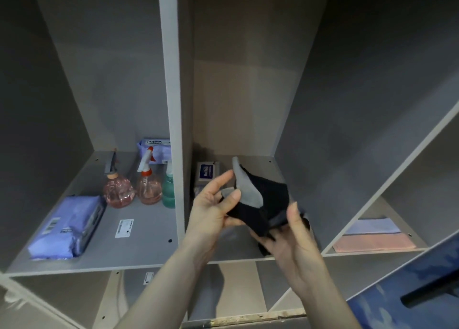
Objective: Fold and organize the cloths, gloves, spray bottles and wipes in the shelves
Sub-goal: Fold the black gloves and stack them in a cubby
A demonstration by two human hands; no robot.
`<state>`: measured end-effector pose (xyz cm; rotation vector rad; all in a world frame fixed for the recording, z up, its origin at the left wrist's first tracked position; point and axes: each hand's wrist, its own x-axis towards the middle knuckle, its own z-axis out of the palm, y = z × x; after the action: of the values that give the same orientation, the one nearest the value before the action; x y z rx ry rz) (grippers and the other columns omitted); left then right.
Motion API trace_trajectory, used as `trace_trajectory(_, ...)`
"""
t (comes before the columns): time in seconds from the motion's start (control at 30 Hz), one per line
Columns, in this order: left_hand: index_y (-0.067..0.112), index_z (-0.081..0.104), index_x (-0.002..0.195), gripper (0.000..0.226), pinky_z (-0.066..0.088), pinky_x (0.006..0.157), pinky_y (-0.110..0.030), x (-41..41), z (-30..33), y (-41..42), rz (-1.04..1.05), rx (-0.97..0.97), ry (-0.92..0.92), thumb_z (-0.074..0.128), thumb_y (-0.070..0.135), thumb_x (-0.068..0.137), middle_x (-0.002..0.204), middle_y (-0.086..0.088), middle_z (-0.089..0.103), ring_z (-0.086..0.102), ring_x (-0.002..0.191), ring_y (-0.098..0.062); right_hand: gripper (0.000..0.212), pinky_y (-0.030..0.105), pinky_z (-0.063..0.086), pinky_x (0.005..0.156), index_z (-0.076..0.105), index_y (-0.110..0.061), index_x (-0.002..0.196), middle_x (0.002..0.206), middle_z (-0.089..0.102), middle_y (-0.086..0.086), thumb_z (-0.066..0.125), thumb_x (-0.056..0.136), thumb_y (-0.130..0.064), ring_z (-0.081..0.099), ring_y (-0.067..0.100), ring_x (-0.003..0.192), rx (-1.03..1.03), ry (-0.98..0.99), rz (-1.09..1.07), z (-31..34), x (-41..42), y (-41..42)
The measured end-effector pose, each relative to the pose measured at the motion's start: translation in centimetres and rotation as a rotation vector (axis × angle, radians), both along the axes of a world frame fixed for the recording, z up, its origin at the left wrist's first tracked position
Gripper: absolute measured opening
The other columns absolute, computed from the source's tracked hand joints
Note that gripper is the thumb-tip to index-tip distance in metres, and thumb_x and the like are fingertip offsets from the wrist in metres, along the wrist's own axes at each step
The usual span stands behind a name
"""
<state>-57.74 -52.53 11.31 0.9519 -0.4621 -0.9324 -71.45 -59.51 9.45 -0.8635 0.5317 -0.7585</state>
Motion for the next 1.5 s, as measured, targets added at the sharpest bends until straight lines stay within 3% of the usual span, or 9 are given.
trace_trajectory(0.23,0.016,0.065,0.103,0.021,0.058,0.066,-0.037,0.1,-0.9,0.7,0.162,0.159,-0.273,0.05,0.003,0.096,0.098,-0.011,0.074,0.069,0.087,-0.022,0.034,0.036,0.055,0.083,0.067,-0.013,0.108,0.099,0.073,0.007,0.068,0.075,-0.007,0.069,0.024,0.092,0.045,-0.038,-0.199,1.1,0.2,-0.4)
trace_trajectory(0.33,0.016,0.064,0.103,0.012,0.056,0.071,-0.04,-0.2,-1.1,1.3,0.226,0.278,-0.178,0.056,0.019,0.094,0.11,-0.015,0.069,0.067,0.092,-0.02,0.025,0.021,0.052,0.067,0.067,-0.022,0.084,0.074,0.069,-0.006,0.074,0.074,0.0,0.063,0.014,0.073,-0.355,0.252,-0.401,1.2,0.0,-0.6)
trace_trajectory(0.5,0.012,0.076,0.095,0.049,0.058,0.076,-0.037,-2.5,0.9,0.7,-0.268,0.198,0.256,0.056,0.054,0.078,0.104,-0.012,0.072,0.071,0.09,-0.023,0.038,0.023,0.039,0.076,0.065,-0.035,0.099,0.101,0.061,-0.031,0.073,0.068,-0.016,0.056,0.002,0.085,-1.478,0.695,-0.339,-0.2,0.4,1.4)
trace_trajectory(0.6,0.004,0.071,0.107,0.045,0.05,0.092,-0.038,-2.4,0.3,-0.1,-0.187,0.149,0.317,0.064,0.041,0.082,0.113,-0.018,0.069,0.068,0.103,-0.028,0.038,0.025,0.034,0.076,0.066,-0.033,0.11,0.118,0.063,-0.024,0.068,0.073,-0.024,0.054,0.004,0.089,-1.679,0.747,-0.294,-1.0,-0.5,2.4)
trace_trajectory(0.77,0.002,0.065,0.116,0.052,0.051,0.086,-0.042,-2.7,0.0,-1.0,-0.194,0.218,0.388,0.047,0.045,0.093,0.111,-0.02,0.07,0.068,0.099,-0.03,0.021,0.031,0.042,0.086,0.071,-0.025,0.102,0.118,0.066,-0.016,0.069,0.083,-0.032,0.059,0.007,0.105,-1.494,0.495,-0.463,-1.2,-2.9,2.6)
trace_trajectory(0.87,0.006,0.07,0.107,0.055,0.052,0.083,-0.042,-3.5,0.1,-1.8,-0.225,0.234,0.35,0.045,0.052,0.091,0.107,-0.019,0.071,0.072,0.089,-0.03,0.044,0.027,0.049,0.088,0.059,-0.027,0.119,0.121,0.06,-0.01,0.076,0.079,-0.032,0.057,0.003,0.11,-0.882,0.441,-0.6,0.8,-3.7,1.8)
trace_trajectory(1.0,0.007,0.07,0.108,0.046,0.051,0.086,-0.042,-5.2,0.3,-2.7,-0.29,0.252,0.269,0.053,0.045,0.09,0.107,-0.017,0.072,0.07,0.096,-0.03,0.058,0.011,0.053,0.065,0.057,-0.022,0.122,0.114,0.069,-0.002,0.076,0.068,-0.029,0.067,0.002,0.096,-0.077,0.231,-0.231,2.8,-4.7,-0.7)
trace_trajectory(1.2,0.0,0.062,0.118,0.036,0.059,0.081,-0.035,-7.0,-0.5,-4.4,-0.133,0.184,0.033,0.062,0.013,0.084,0.109,-0.02,0.07,0.069,0.099,-0.031,0.016,0.013,0.052,0.062,0.072,-0.011,0.099,0.09,0.076,0.003,0.068,0.084,-0.006,0.072,0.009,0.081,-0.166,0.328,-0.221,1.5,-6.5,-3.2)
trace_trajectory(1.5,0.007,0.069,0.112,0.049,0.048,0.096,-0.04,-9.1,-1.3,-4.7,-0.133,0.253,-0.033,0.062,0.045,0.082,0.109,-0.013,0.072,0.068,0.105,-0.026,0.021,0.005,0.047,0.063,0.069,-0.021,0.1,0.075,0.074,-0.018,0.064,0.088,-0.005,0.068,-0.007,0.075,-0.332,0.365,-0.104,0.6,-9.3,-5.0)
